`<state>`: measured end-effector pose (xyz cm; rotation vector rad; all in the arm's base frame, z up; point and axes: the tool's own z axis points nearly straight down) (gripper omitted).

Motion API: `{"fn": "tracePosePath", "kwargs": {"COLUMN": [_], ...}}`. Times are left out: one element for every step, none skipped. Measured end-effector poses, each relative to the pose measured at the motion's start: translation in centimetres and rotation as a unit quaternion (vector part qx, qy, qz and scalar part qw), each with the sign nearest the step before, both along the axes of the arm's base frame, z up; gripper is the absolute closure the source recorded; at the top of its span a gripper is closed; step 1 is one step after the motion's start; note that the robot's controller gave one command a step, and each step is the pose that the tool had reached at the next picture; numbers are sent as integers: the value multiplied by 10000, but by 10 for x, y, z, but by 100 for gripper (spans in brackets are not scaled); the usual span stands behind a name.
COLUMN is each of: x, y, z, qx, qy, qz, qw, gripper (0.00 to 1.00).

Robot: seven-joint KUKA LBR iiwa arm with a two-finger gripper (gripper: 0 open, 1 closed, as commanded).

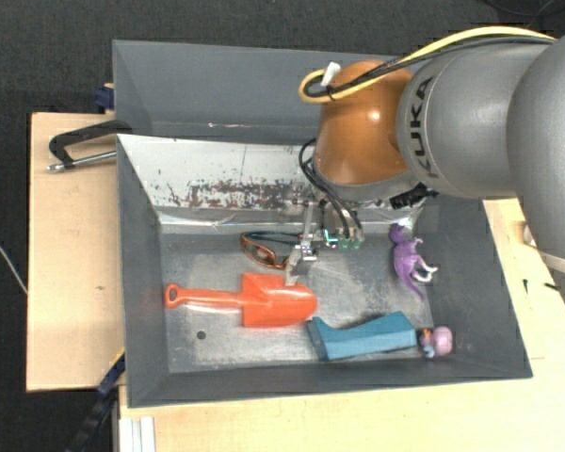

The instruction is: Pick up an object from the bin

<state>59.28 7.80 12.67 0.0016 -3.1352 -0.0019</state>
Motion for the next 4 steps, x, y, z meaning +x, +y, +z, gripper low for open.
{"fn": "tracePosePath", "kwargs": {"x": [2, -48, -59, -53], "y": [0, 47, 58, 73], "z": [5, -21, -15, -13], "qx": [3, 2, 11, 6], "qy": [-42, -43, -39, -55], "qz": [-5, 160, 289, -106], "qw": [10000, 9999, 9996, 9999], "gripper": [0, 0, 0, 0]}}
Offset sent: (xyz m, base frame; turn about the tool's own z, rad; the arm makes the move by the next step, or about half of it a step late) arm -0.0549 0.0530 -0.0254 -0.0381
